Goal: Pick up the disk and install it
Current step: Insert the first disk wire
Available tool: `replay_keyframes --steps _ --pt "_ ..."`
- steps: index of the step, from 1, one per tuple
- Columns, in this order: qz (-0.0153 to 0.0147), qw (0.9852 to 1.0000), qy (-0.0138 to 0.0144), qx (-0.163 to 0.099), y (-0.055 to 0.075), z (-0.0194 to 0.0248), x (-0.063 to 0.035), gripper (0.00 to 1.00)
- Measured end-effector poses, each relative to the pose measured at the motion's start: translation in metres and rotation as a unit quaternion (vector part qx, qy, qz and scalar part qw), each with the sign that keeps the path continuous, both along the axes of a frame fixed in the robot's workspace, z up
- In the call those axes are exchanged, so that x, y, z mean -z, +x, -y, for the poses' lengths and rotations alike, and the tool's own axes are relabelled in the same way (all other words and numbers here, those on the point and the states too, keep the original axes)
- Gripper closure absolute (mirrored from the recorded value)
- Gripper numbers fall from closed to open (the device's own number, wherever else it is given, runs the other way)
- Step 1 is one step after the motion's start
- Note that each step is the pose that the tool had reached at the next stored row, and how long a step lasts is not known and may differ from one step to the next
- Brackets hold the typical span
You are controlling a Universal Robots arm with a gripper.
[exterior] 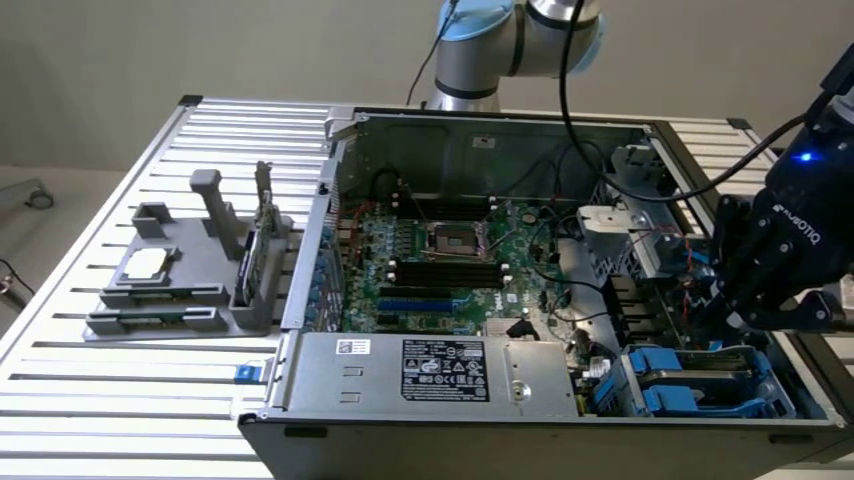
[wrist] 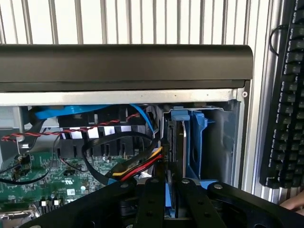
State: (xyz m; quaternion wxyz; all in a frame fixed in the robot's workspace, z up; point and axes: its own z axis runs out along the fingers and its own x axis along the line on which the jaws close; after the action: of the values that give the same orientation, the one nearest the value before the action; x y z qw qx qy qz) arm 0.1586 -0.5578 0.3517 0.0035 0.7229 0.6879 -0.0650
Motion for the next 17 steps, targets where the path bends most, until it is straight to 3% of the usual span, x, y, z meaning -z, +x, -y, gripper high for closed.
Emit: replay_keyframes --steps 4,7,9,14,17 --pt "0.0000 0.9999 -0.0019 0.011 0.0023 0.0001 0.0003 0.84" --pt "0.0000 0.9999 -0.0056 0.012 0.0050 0.0001 0.0008 0.84" --pt "0.0000 0.9999 -0.0107 0.013 0.0060 0.0001 0.0017 0.84" --pt "0.0002 0.9995 -0.0273 0.017 0.0066 0.0001 0.0036 0.84" --pt "-0.0011 0.9992 -0.0346 0.018 0.0066 0.0001 0.0048 0.84"
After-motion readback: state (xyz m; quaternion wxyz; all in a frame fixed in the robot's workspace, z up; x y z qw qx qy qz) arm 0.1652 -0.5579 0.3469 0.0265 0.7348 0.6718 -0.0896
